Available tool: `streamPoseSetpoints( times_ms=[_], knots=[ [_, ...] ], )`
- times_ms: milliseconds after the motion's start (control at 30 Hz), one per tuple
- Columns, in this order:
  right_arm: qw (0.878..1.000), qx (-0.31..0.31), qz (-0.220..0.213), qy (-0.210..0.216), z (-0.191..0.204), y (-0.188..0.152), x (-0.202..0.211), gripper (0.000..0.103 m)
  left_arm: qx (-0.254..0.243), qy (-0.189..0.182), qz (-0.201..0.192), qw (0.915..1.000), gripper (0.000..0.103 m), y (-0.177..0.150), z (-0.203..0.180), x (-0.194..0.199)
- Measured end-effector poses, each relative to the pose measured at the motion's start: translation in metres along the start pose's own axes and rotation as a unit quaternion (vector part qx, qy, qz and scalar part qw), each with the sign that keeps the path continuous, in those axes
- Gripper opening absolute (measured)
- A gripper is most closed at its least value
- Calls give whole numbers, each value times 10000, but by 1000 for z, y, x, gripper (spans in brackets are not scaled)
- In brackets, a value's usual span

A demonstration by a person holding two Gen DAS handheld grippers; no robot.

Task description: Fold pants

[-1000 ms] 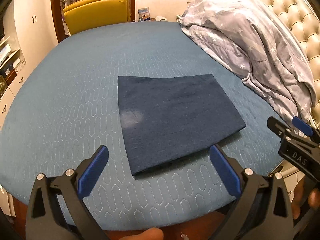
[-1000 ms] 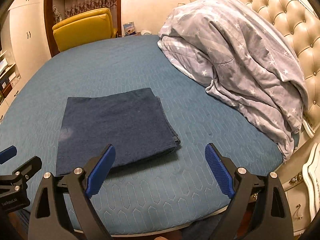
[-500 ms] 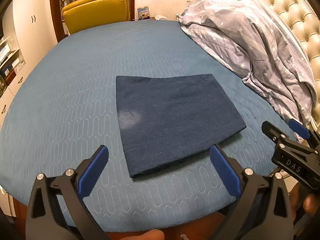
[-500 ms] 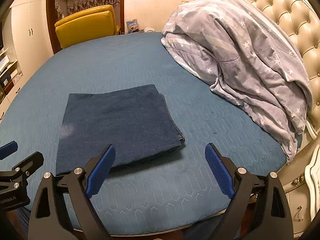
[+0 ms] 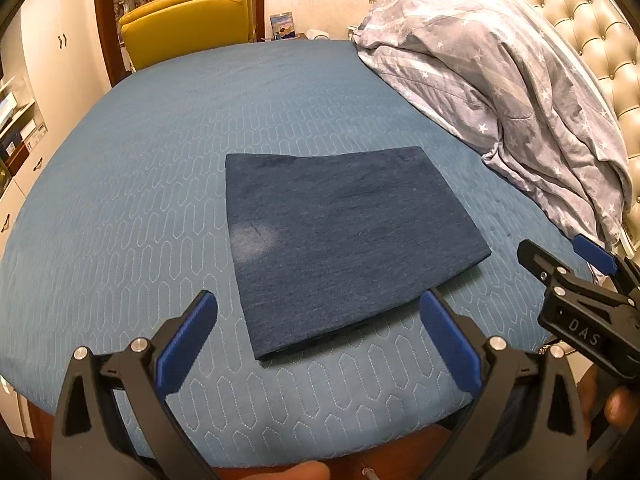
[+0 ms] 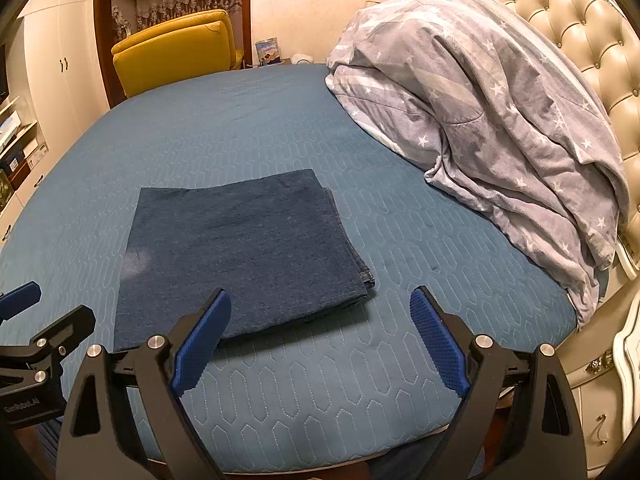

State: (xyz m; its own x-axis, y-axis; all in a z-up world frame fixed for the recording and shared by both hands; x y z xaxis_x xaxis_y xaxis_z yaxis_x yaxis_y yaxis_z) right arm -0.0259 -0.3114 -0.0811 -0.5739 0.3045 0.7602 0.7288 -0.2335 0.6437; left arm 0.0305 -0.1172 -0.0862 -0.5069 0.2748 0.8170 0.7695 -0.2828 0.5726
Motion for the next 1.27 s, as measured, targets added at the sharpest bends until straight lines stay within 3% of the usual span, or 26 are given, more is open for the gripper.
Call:
streamPoseSetpoints(
  times_ms=[833,1033,1100,1167,1267],
  knots=[
    [10000,-7,5,9,0,0,1,88,-57,-103,-64,9999,101,1,-6,1],
    [9999,-83,29,-49,-3,-2,-1,88,-97,-355,-307,9989,101,6,-12,-1],
    [9998,-148,22,-91,-4,-2,-3,88,-120,-622,-271,9976,101,8,-10,-3],
    [9998,-209,13,-70,-5,-1,-8,88,-133,-910,-172,9956,101,8,3,-7],
    [9996,-240,-57,-106,-5,-2,-17,88,266,-592,-243,9976,102,3,67,-16]
  ],
)
Point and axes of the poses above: each gripper's, at about its wrist camera, not at the fingertips, and x roughly against the way its jaws point, z to its left, y to its top, the point moved 2 cm from there along -x, roughly the way its jaws point, and after that the axes turned 3 degrees about z, right-handed, at the moved point
